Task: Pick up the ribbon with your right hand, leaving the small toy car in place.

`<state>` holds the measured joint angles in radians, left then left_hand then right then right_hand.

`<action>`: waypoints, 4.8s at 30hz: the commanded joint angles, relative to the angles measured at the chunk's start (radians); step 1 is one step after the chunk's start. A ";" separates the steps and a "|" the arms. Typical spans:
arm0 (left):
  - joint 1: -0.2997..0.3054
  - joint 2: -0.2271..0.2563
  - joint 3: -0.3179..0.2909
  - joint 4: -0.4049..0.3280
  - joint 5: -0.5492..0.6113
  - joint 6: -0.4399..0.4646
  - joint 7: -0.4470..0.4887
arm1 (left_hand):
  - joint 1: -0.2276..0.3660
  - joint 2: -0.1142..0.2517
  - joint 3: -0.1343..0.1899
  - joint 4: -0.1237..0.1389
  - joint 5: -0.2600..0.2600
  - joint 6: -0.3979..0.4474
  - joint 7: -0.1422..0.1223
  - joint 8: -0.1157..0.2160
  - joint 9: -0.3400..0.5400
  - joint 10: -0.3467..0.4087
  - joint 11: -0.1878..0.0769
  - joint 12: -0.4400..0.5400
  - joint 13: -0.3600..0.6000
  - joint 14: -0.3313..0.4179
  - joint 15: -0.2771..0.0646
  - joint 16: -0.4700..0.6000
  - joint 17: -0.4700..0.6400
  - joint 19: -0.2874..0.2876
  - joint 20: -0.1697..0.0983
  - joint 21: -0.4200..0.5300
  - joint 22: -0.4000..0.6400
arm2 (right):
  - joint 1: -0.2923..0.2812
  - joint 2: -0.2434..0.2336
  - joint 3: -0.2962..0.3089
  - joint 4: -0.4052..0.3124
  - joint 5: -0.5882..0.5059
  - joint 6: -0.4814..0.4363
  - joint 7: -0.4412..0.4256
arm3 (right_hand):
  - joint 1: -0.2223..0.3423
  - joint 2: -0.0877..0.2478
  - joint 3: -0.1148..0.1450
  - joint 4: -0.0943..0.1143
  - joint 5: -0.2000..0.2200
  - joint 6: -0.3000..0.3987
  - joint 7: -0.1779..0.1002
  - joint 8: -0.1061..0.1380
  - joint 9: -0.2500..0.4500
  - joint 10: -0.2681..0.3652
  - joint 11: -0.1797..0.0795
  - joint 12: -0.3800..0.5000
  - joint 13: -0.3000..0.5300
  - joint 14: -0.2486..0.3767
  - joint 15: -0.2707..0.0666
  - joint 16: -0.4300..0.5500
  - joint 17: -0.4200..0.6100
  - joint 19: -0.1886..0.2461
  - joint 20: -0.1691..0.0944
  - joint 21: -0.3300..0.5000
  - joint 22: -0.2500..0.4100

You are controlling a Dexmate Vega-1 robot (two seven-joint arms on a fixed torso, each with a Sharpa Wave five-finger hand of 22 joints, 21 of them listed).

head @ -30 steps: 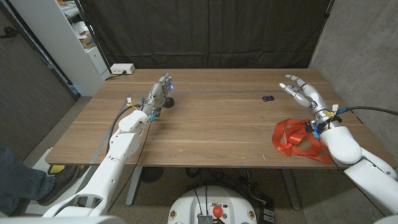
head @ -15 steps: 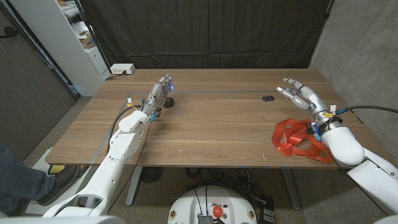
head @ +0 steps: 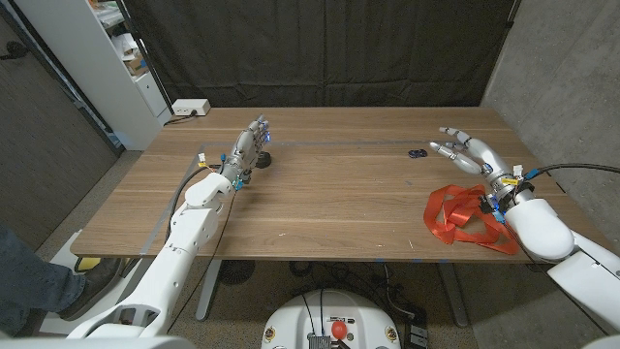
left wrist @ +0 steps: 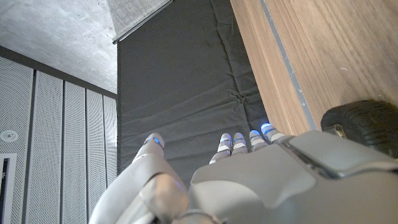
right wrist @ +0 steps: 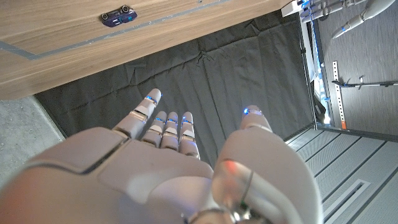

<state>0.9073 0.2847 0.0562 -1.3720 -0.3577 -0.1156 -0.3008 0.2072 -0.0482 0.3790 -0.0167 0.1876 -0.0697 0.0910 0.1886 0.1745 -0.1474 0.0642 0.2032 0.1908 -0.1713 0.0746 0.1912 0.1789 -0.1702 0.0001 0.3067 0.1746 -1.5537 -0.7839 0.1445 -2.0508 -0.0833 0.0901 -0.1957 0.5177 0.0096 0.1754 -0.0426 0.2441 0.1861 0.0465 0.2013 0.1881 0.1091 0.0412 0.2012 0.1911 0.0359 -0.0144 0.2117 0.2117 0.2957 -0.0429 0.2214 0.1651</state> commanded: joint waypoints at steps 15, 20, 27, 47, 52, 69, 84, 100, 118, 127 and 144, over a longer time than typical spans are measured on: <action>0.009 -0.001 0.000 -0.001 -0.010 -0.022 -0.007 | -0.001 0.011 0.002 -0.009 0.000 0.000 0.007 -0.002 0.004 -0.012 0.001 0.000 0.002 -0.024 0.003 -0.001 0.004 -0.121 0.006 -0.010 0.002 | -0.048 -0.016 0.046 -0.071 -0.070 -0.079 0.074 | 0.001 0.007 0.004 -0.007 0.007 0.005 -0.003 0.005 0.005 0.006 0.002 0.001 0.001 0.004 -0.002 0.001 0.002 0.005 -0.020 -0.006 0.004; 0.012 -0.002 -0.001 -0.001 -0.015 -0.031 -0.010 | -0.001 0.011 0.002 -0.010 0.000 0.000 0.006 -0.002 0.004 -0.011 -0.001 0.001 0.002 -0.025 0.002 -0.001 0.004 -0.121 0.007 -0.012 0.002 | -0.065 -0.017 0.061 -0.090 -0.095 -0.097 0.087 | 0.001 0.007 0.004 -0.007 0.007 0.005 -0.003 0.004 0.005 0.005 0.001 0.001 0.001 0.002 -0.004 0.000 0.002 0.005 -0.019 -0.007 0.004; 0.011 -0.002 0.002 0.005 -0.018 -0.037 -0.017 | -0.001 0.012 0.001 -0.011 0.000 0.000 0.007 -0.002 0.004 -0.011 0.001 0.001 0.002 -0.025 0.003 -0.001 0.004 -0.120 0.007 -0.014 0.002 | -0.086 -0.009 0.079 -0.112 -0.130 -0.124 0.100 | 0.001 0.007 0.003 -0.007 0.008 0.005 -0.004 0.004 0.005 0.005 0.002 0.000 0.001 0.002 -0.004 0.000 0.002 0.005 -0.020 -0.009 0.004; -0.021 -0.013 0.011 0.048 -0.022 -0.045 -0.036 | -0.002 0.014 0.000 -0.013 0.000 0.000 0.007 -0.002 0.004 -0.012 0.001 0.001 0.001 -0.027 0.004 -0.002 0.004 -0.119 0.009 -0.021 0.002 | -0.119 0.016 0.110 -0.149 -0.240 -0.173 0.127 | 0.000 0.007 0.002 -0.010 0.010 0.003 -0.006 0.002 0.006 0.006 0.002 -0.001 0.001 0.002 -0.007 -0.001 0.002 0.005 -0.018 -0.014 0.004; -0.023 -0.023 0.015 0.056 -0.018 -0.057 -0.030 | -0.003 0.015 0.000 -0.014 0.000 0.000 0.007 -0.002 0.004 -0.012 -0.001 0.001 0.001 -0.027 0.003 -0.002 0.004 -0.119 0.010 -0.023 0.002 | -0.124 0.015 0.115 -0.149 -0.269 -0.180 0.140 | 0.000 0.005 0.002 -0.011 0.011 0.004 -0.008 0.002 0.006 0.006 -0.001 -0.001 0.001 0.002 -0.008 -0.001 0.001 0.005 -0.020 -0.015 0.004; -0.033 -0.028 0.028 0.069 -0.007 -0.053 -0.028 | -0.003 0.018 -0.001 -0.017 0.000 0.002 0.007 -0.001 0.004 -0.011 -0.002 0.002 0.001 -0.026 0.002 -0.001 0.004 -0.118 0.012 -0.030 0.003 | -0.140 0.014 0.110 -0.138 -0.382 -0.195 0.142 | 0.001 0.005 0.001 -0.014 0.013 0.000 -0.010 0.000 0.006 0.003 -0.003 -0.003 0.001 0.002 -0.006 -0.002 0.001 0.006 -0.020 -0.018 0.004; -0.053 -0.040 0.022 0.098 -0.012 -0.065 -0.030 | -0.003 0.022 -0.001 -0.020 0.000 0.009 0.006 0.001 0.004 -0.003 -0.005 0.006 0.001 -0.023 0.002 0.000 0.004 -0.115 0.014 -0.035 0.003 | -0.137 0.014 0.100 -0.155 -0.450 -0.246 0.185 | 0.001 0.006 0.001 -0.016 0.016 0.000 -0.013 0.000 0.006 0.005 -0.007 -0.002 0.001 0.004 -0.007 -0.002 0.001 0.008 -0.018 -0.020 0.005; -0.049 -0.046 0.014 0.109 -0.012 -0.070 -0.027 | -0.003 0.026 -0.001 -0.023 0.000 0.014 0.009 0.003 0.004 0.000 -0.001 0.007 0.001 -0.023 0.001 0.000 0.004 -0.112 0.015 -0.041 0.003 | -0.160 0.009 0.108 -0.182 -0.497 -0.295 0.240 | 0.001 0.006 0.000 -0.018 0.019 -0.010 -0.016 -0.004 0.007 -0.003 -0.002 -0.005 0.002 0.001 0.002 -0.003 0.001 0.007 -0.003 -0.023 0.004; -0.072 -0.052 0.014 0.142 -0.008 -0.073 -0.036 | -0.003 0.029 -0.001 -0.027 0.000 0.019 0.010 0.003 0.005 0.001 -0.002 0.007 0.001 -0.020 0.004 0.001 0.004 -0.111 0.022 -0.048 0.004 | -0.188 0.041 0.101 -0.202 -0.536 -0.330 0.238 | -0.001 0.003 -0.002 -0.021 0.022 -0.019 -0.016 -0.006 0.007 -0.012 0.002 -0.008 0.002 -0.003 0.008 -0.005 0.001 0.003 0.012 -0.027 0.004; -0.090 -0.056 0.015 0.168 -0.002 -0.078 -0.043 | -0.003 0.032 -0.001 -0.029 0.000 0.023 0.008 0.004 0.005 0.003 -0.003 0.008 0.001 -0.019 0.001 0.000 0.004 -0.106 0.011 -0.051 0.004 | -0.206 0.049 0.092 -0.215 -0.565 -0.358 0.238 | -0.001 0.001 -0.003 -0.022 0.023 -0.021 -0.018 -0.007 0.007 -0.014 0.004 -0.008 0.002 -0.003 0.009 -0.005 0.001 0.002 0.017 -0.028 0.004; -0.111 -0.065 0.017 0.197 0.009 -0.079 -0.051 | -0.002 0.035 -0.001 -0.033 -0.001 0.025 0.009 0.003 0.005 0.002 -0.002 0.007 0.001 -0.020 0.001 -0.001 0.004 -0.107 0.017 -0.058 0.004 | -0.211 0.041 0.080 -0.218 -0.581 -0.378 0.258 | 0.005 -0.004 -0.003 -0.030 0.027 -0.031 -0.019 -0.009 0.007 -0.017 0.007 -0.008 0.003 -0.001 0.024 -0.006 -0.001 0.003 0.033 -0.030 0.003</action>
<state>0.8092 0.2247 0.0721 -1.1921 -0.3558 -0.1939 -0.3484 0.1990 -0.0243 0.3765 -0.0417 0.1876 -0.0551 0.0981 0.1886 0.1745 -0.1491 0.0659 0.2072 0.1911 -0.1713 0.0746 0.1912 0.1788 -0.1703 0.0184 0.2512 0.1742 -1.7582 -0.7392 0.2335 -2.2638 -0.6457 -0.2663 0.0505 0.5177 0.0095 0.1714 -0.0663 0.2664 0.1622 0.0304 0.1944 0.1930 0.0960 0.0467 0.1953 0.1910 0.0303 0.0021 0.2077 0.2093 0.2974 -0.0193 0.1952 0.1651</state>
